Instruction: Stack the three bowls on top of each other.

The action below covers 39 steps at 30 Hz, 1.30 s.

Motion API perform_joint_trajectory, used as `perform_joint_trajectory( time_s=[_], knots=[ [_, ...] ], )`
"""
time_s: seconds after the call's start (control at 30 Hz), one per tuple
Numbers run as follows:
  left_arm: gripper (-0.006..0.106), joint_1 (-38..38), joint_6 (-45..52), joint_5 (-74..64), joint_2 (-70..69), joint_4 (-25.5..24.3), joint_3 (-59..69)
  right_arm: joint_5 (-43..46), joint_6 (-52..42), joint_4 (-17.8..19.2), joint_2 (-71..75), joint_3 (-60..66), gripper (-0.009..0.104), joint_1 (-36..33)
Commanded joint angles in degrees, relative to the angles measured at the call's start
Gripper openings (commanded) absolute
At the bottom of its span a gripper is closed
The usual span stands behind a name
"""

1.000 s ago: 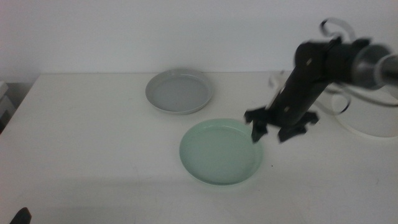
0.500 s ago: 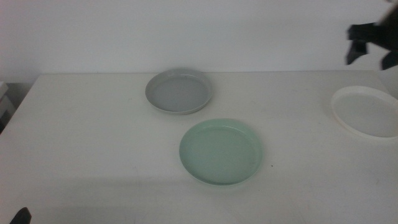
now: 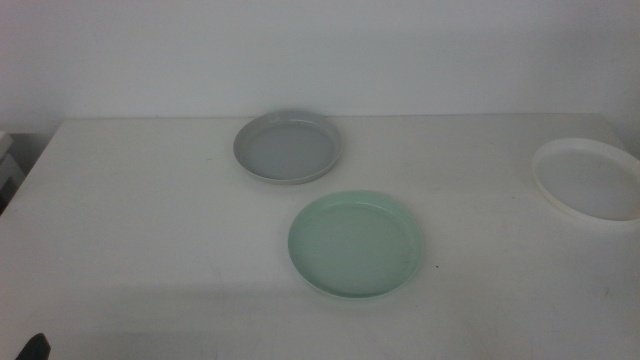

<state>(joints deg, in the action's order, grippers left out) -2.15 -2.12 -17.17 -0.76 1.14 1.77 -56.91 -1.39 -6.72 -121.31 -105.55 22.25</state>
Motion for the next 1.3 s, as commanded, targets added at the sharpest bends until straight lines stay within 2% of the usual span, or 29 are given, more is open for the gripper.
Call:
perform_joint_trajectory(
  time_s=[0.0, 0.2, 0.4, 0.7, 0.93, 1.13, 1.27],
  knots=[
    [0.105, -0.1, -0.6, 4.5, -0.8, 0.0, -0.3, 3.0, -1.8, 0.0, 1.7, -1.9, 0.057, 1.5],
    [0.105, -0.1, -0.6, 4.5, -0.8, 0.0, -0.3, 6.2, -2.4, -0.3, -2.0, -1.9, 0.051, 2.1],
    [0.105, -0.1, -0.6, 4.5, -0.8, 0.0, -0.3, 8.0, -4.1, -3.6, -5.0, -1.9, 0.049, 2.0],
    [0.105, -0.1, -0.6, 4.5, -0.8, 0.0, -0.3, 9.9, -5.2, -5.1, -7.1, -1.9, 0.044, 2.0],
    [0.105, -0.1, -0.6, 4.5, -0.8, 0.0, -0.3, 11.3, -6.9, -6.0, -8.2, -1.9, 0.027, 2.0],
    [0.105, -0.1, -0.6, 4.5, -0.8, 0.0, -0.3, 11.7, -7.5, -6.3, -8.1, -1.9, 0.001, 2.0],
    [0.105, -0.1, -0.6, 4.5, -0.8, 0.0, -0.3, 10.3, -8.6, -7.7, -5.1, -1.9, -0.001, 2.0]
  ],
)
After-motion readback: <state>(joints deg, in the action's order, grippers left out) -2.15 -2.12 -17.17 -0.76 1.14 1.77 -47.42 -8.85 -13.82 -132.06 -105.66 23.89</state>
